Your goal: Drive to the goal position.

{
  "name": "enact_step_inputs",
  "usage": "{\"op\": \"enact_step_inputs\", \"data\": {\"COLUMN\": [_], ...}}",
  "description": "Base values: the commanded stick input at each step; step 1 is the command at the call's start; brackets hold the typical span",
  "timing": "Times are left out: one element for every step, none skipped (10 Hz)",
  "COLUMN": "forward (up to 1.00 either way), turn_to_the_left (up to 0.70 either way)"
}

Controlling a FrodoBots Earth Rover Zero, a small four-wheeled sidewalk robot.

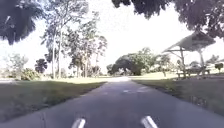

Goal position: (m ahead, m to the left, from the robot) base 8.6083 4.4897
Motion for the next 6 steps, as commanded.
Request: {"op": "enact_step_inputs", "data": {"forward": [0.7, 0.7, 0.7, 0.7, 0.7, 0.7], "turn_to_the_left": [0.0, 0.0, 0.0, 0.0, 0.0, 0.0]}}
